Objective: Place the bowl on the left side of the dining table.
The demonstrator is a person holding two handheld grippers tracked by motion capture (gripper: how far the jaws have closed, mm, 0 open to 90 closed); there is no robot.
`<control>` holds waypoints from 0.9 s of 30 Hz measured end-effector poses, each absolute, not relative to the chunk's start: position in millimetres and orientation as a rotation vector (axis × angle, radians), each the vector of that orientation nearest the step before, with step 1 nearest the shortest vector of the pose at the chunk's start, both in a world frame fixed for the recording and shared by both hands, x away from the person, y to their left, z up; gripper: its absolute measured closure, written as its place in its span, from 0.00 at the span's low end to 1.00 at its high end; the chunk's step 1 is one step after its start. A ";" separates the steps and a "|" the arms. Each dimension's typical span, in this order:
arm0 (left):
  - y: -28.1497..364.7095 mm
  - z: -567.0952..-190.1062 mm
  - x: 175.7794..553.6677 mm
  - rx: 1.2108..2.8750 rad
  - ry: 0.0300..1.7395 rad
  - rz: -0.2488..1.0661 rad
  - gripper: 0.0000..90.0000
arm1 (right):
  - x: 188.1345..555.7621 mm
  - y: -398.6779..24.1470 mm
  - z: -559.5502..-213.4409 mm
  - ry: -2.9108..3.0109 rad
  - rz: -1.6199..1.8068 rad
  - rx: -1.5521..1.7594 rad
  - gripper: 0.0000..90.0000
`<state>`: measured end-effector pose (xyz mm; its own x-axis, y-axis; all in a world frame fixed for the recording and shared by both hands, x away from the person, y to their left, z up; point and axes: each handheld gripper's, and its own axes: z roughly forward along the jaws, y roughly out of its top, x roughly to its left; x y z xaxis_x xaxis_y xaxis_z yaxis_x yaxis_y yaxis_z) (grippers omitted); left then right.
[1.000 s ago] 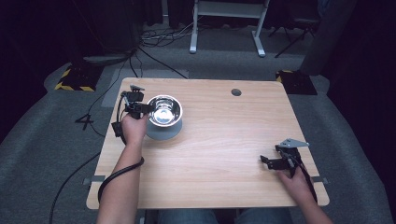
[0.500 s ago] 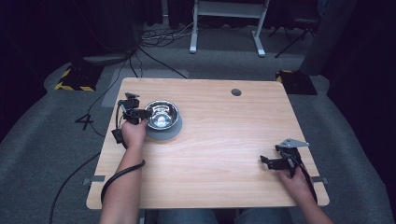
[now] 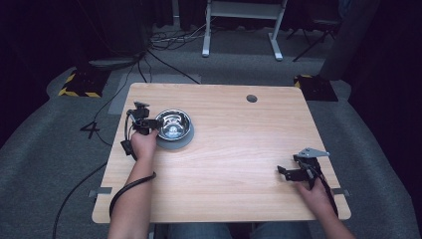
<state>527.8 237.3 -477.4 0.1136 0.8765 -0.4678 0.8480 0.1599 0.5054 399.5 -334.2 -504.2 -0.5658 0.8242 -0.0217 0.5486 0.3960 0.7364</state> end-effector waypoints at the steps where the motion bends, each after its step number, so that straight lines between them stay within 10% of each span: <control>1: 236.9 -477.4 527.8 1.661 1.706 0.044 0.95 | 399.6 -334.4 -504.2 2.276 0.984 1.182 0.13; 8: 239.0 -480.3 528.1 1.686 1.699 0.031 0.94 | 399.8 -334.7 -504.2 2.278 0.982 1.178 0.13; 18: 237.0 -471.5 528.4 1.695 1.671 0.097 0.59 | 399.7 -334.6 -504.2 2.277 0.983 1.179 0.13; 27: 242.5 -451.8 519.3 1.692 1.664 0.258 0.50 | 399.8 -334.7 -504.3 2.276 0.984 1.177 0.13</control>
